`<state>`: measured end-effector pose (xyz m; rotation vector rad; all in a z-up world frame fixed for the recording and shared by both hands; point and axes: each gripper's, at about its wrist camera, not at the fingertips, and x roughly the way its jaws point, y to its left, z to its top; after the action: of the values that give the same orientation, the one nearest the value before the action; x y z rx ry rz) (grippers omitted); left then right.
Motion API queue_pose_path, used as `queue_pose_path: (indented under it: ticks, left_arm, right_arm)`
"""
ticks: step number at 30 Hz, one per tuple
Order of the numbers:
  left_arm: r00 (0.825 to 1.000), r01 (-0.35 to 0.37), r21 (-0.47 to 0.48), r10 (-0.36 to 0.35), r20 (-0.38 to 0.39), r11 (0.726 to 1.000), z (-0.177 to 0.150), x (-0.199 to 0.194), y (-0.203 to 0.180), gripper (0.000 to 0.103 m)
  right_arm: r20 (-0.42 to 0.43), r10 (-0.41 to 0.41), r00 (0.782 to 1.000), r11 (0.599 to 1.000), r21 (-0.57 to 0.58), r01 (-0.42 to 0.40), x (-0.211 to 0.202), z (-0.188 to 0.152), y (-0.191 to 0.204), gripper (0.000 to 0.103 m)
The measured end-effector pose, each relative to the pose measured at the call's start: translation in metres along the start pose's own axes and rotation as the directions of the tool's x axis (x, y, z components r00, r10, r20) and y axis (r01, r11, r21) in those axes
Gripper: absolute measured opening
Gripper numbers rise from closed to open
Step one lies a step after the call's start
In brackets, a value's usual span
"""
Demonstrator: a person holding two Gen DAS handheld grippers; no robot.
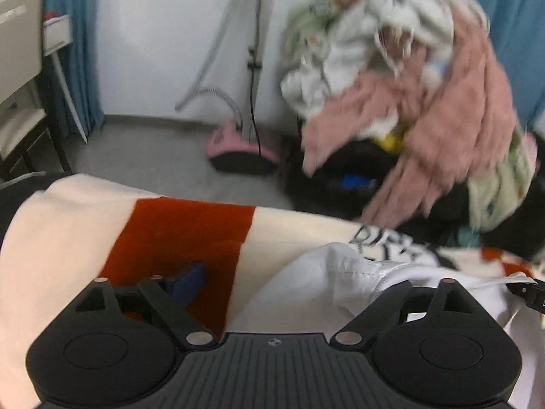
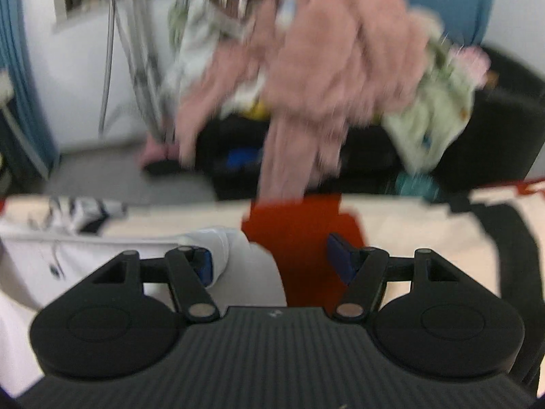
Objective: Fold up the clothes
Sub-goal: 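Lower the shirt flat onto the bedspread and open both grippers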
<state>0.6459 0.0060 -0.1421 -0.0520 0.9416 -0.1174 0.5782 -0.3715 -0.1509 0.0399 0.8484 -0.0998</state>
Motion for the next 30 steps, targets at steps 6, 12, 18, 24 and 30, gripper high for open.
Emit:
queue_pose_path:
  ticks: [6, 12, 18, 24, 30]
  left_arm:
    - [0.984, 0.038, 0.318, 0.02, -0.177, 0.947, 0.032, -0.006, -0.032, 0.1]
    - [0.997, 0.058, 0.312, -0.069, 0.026, 0.948, 0.039, -0.072, -0.04, 0.103]
    - [0.961, 0.074, 0.194, -0.122, 0.248, 0.978, -0.034, -0.18, -0.028, 0.102]
    - [0.912, 0.076, 0.173, -0.139, 0.385, 0.982, -0.156, -0.316, -0.03, 0.102]
    - [0.886, 0.114, 0.137, -0.163, 0.434, 0.984, -0.272, -0.43, -0.018, 0.102]
  right_arm:
    - [-0.135, 0.144, 0.98, 0.985, -0.073, -0.155, -0.012, 0.025, 0.006, 0.069]
    - [0.022, 0.198, 0.98, 0.979, -0.047, -0.197, -0.075, 0.021, 0.018, 0.068]
    - [0.214, 0.175, 0.961, 0.982, 0.031, -0.185, -0.165, -0.031, 0.03, 0.068]
    - [0.359, 0.175, 0.917, 0.978, 0.041, -0.203, -0.284, -0.12, 0.038, 0.068]
    - [0.427, 0.166, 0.889, 0.976, 0.06, -0.212, -0.386, -0.214, 0.043, 0.069]
